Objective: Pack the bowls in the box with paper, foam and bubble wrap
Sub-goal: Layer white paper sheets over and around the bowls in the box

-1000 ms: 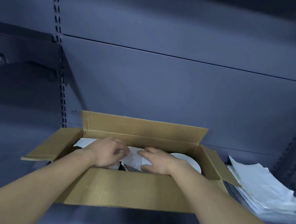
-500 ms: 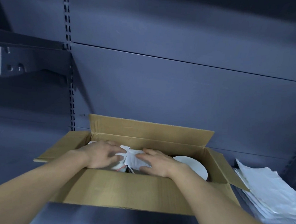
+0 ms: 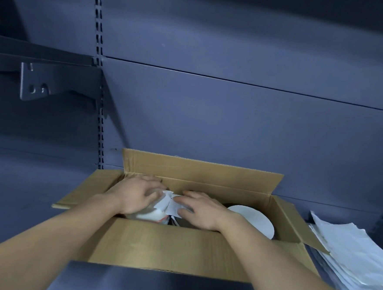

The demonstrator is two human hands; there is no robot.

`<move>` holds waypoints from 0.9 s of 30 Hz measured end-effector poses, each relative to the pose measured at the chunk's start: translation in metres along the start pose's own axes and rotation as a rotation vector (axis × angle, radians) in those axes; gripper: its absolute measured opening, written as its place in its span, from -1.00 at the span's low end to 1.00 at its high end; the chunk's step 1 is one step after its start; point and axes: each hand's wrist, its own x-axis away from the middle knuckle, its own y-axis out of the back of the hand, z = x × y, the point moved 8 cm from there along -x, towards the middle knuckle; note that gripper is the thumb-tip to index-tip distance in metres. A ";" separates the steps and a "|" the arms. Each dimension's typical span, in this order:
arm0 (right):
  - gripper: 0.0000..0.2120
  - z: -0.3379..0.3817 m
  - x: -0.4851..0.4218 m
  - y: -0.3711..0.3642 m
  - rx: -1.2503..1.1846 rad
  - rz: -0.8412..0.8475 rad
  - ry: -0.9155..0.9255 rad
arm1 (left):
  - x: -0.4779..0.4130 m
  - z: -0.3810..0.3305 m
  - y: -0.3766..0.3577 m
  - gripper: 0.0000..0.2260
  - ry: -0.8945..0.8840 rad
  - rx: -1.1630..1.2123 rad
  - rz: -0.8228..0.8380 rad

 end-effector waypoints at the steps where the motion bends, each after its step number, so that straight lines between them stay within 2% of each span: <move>1: -0.52 0.001 -0.001 -0.001 -0.002 0.000 0.003 | -0.003 -0.002 0.000 -0.62 0.003 -0.001 0.005; 8: -0.49 0.005 0.000 -0.004 -0.010 0.028 0.004 | -0.004 -0.013 -0.014 -0.63 -0.010 0.049 0.091; 19: -0.51 0.002 0.002 -0.002 -0.013 -0.001 -0.015 | -0.001 -0.017 -0.016 -0.67 -0.017 0.062 0.094; 21: -0.54 -0.002 0.002 0.003 -0.009 -0.055 -0.026 | -0.003 -0.027 -0.009 -0.61 -0.020 0.080 0.064; 24: -0.57 -0.015 0.009 0.019 -0.043 -0.166 -0.066 | -0.005 -0.052 0.005 -0.34 -0.060 0.149 -0.012; 27: -0.53 -0.037 0.032 0.033 -0.116 -0.245 -0.130 | -0.009 -0.079 0.008 -0.30 -0.124 0.179 -0.066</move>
